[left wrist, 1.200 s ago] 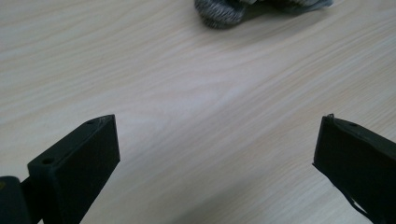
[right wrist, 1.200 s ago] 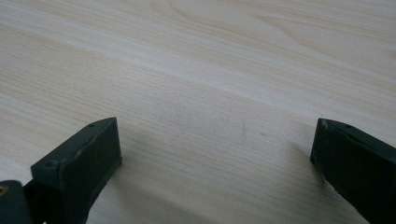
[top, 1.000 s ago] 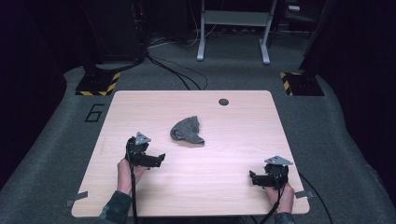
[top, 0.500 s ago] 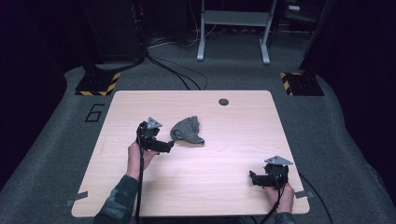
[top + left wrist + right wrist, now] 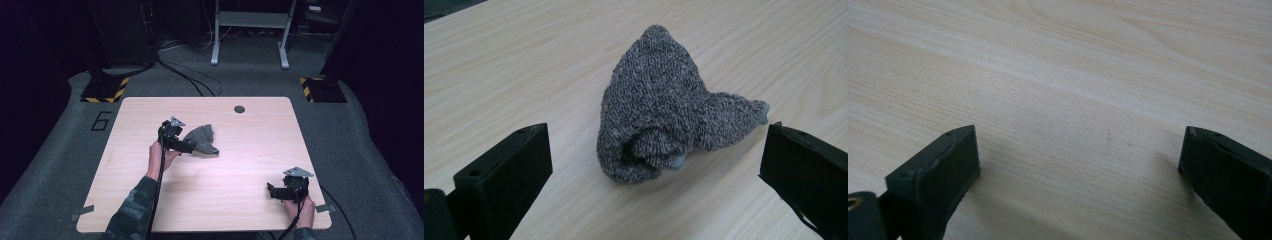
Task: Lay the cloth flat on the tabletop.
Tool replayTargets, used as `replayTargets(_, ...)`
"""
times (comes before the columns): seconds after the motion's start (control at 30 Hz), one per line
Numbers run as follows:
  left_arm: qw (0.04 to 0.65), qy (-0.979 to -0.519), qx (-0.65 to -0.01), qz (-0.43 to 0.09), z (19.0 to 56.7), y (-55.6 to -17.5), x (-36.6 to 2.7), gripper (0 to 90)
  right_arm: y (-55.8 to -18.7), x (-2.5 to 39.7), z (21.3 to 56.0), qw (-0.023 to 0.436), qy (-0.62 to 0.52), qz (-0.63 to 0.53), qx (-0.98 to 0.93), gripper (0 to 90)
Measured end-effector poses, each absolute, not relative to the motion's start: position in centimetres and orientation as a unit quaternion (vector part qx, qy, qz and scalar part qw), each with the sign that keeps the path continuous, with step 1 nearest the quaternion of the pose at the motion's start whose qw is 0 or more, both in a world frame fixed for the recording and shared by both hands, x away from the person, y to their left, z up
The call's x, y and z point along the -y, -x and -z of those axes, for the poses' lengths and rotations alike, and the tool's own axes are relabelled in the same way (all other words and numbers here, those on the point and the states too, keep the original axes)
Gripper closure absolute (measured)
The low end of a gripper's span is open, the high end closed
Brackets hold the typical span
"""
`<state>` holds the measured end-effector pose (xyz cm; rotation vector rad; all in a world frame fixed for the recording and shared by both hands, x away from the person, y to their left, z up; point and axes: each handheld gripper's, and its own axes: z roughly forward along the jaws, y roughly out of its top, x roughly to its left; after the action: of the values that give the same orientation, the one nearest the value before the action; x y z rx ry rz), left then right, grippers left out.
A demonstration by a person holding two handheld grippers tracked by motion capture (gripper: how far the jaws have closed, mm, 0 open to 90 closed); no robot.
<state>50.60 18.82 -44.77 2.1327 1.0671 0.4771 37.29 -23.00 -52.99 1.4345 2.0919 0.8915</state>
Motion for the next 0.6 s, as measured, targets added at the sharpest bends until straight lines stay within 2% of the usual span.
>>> replayTargets(0.27, 0.334, -0.83, -0.414, -0.169, 45.6, -53.0, -17.1, 0.2, -37.3, 23.0, 53.0, 0.225, -0.52, -0.323, -0.758, 2.5)
replayTargets(0.6, 0.316, -0.835, -0.419, -0.164, 47.4, -54.5, -16.2, 11.9, -37.2, 22.9, 53.0, 0.224, -0.52, -0.324, -0.758, 3.3)
